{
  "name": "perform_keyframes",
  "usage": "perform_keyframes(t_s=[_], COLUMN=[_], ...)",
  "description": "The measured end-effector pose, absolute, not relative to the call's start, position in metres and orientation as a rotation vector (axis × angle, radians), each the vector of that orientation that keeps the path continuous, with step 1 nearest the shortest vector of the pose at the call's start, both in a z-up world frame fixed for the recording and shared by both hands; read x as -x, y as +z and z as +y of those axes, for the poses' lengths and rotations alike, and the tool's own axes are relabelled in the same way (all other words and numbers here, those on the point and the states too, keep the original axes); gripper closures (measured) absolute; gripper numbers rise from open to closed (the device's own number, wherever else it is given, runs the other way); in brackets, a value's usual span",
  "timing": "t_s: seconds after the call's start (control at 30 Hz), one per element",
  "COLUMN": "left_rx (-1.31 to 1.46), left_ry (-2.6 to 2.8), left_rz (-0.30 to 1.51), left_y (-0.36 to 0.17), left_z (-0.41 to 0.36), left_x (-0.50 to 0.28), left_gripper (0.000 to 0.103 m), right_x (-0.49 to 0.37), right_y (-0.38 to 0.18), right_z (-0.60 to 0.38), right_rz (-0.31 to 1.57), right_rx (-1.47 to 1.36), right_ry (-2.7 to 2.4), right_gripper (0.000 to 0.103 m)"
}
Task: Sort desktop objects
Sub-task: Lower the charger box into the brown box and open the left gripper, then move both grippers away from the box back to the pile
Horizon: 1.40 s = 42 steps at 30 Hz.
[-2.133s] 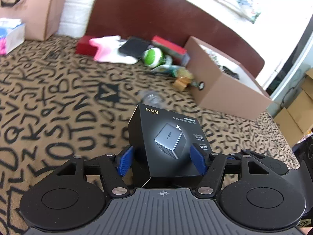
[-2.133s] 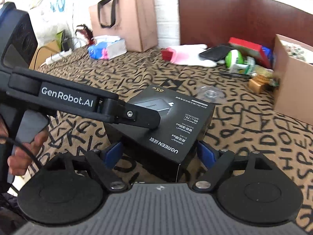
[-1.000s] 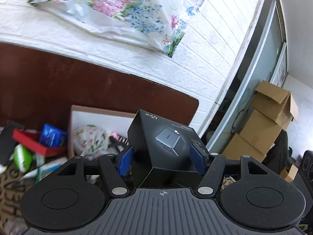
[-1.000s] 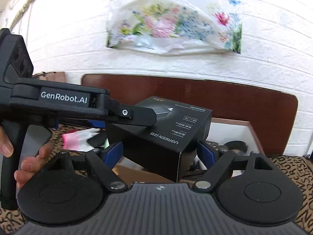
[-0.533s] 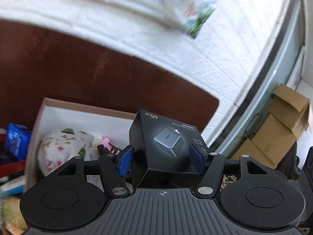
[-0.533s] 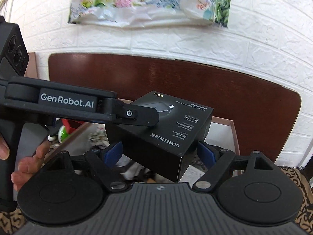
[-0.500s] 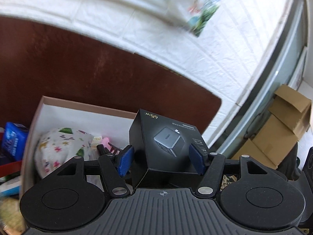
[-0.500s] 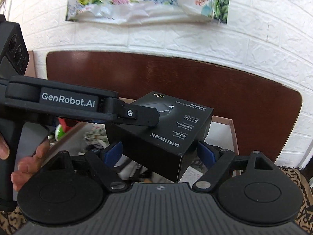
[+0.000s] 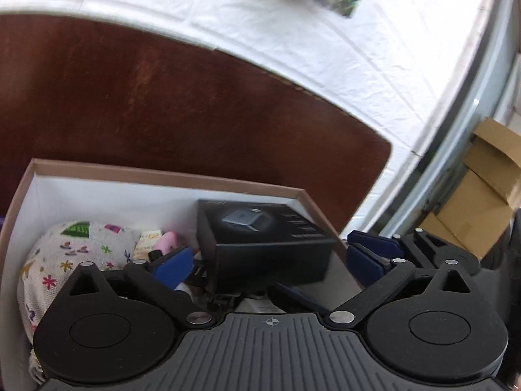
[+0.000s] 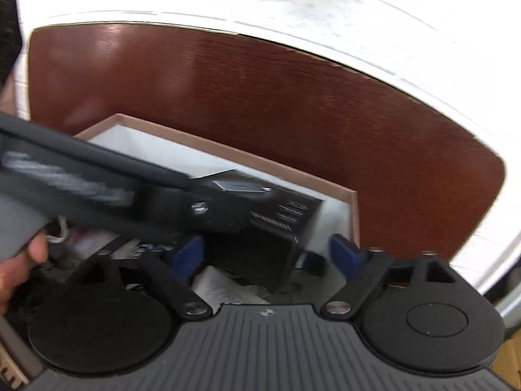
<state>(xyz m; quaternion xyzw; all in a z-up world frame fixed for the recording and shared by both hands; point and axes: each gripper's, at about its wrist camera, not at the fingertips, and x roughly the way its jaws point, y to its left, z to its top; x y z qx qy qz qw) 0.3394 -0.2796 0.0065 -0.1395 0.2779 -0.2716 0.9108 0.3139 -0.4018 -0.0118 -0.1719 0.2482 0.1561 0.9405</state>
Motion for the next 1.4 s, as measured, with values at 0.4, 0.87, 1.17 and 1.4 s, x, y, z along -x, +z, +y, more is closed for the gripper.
perform_keyframes(t_s=[0.4, 0.87, 1.17, 1.4], left_rx=[0.230, 0.178, 0.135, 0.108], left_ry=[-0.544, -0.548, -0.548, -0.531], left_rz=[0.593, 0.568, 0.538, 0.510], left_y=[0.013, 0.034, 0.043, 0.041], left_z=[-0.273, -0.260, -0.238, -0.208], left_x=[-0.309, -0.262, -0.216, -0.171], left_gripper=[0.000, 0.000, 0.000, 0.000], right_x=[-0.278, -0.237, -0.198, -0.159], right_y=[-0.003, 0.013, 0.021, 0.020], right_z=[-0.406, -0.400, -0.386, -0.367], right_rz=[0.474, 0.492, 0.485, 0.483], right_rx=[0.303, 0.271, 0.249, 0.242], right_ry=[0.275, 0.243, 0.248, 0.259], right_gripper=[0.001, 0.001, 0.001, 0.001])
